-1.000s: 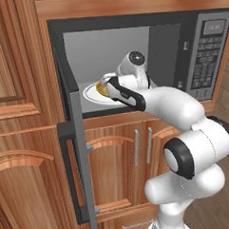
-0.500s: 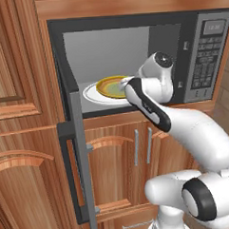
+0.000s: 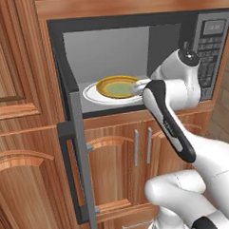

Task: Pick the garlic from the microwave and place it on plate located on the counter.

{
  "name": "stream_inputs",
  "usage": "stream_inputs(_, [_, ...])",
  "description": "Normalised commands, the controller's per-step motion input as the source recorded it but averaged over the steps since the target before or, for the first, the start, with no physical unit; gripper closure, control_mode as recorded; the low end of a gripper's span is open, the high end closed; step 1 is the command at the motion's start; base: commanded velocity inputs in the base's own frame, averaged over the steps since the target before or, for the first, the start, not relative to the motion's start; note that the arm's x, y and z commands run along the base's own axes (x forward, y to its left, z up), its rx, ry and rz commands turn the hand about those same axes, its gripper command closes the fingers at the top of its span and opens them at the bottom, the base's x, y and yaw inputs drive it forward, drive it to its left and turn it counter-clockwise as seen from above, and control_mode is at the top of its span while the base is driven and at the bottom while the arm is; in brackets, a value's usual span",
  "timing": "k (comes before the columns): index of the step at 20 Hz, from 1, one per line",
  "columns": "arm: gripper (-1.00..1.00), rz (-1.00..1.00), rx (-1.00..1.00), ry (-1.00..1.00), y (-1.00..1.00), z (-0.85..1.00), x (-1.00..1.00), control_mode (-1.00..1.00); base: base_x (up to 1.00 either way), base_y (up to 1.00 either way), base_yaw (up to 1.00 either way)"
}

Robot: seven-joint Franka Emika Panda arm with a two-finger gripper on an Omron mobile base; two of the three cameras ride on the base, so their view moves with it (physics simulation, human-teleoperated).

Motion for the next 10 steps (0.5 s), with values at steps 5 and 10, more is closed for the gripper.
stream_inputs(5, [1.00, -0.01, -0.02, 0.05, -0.19, 0.06, -1.00, -1.00, 0.00, 0.00, 0.00])
stream_inputs(10, [1.00, -0.01, 0.00, 0.01, -0.35, 0.00, -1.00, -1.00, 0.00, 0.00, 0.00])
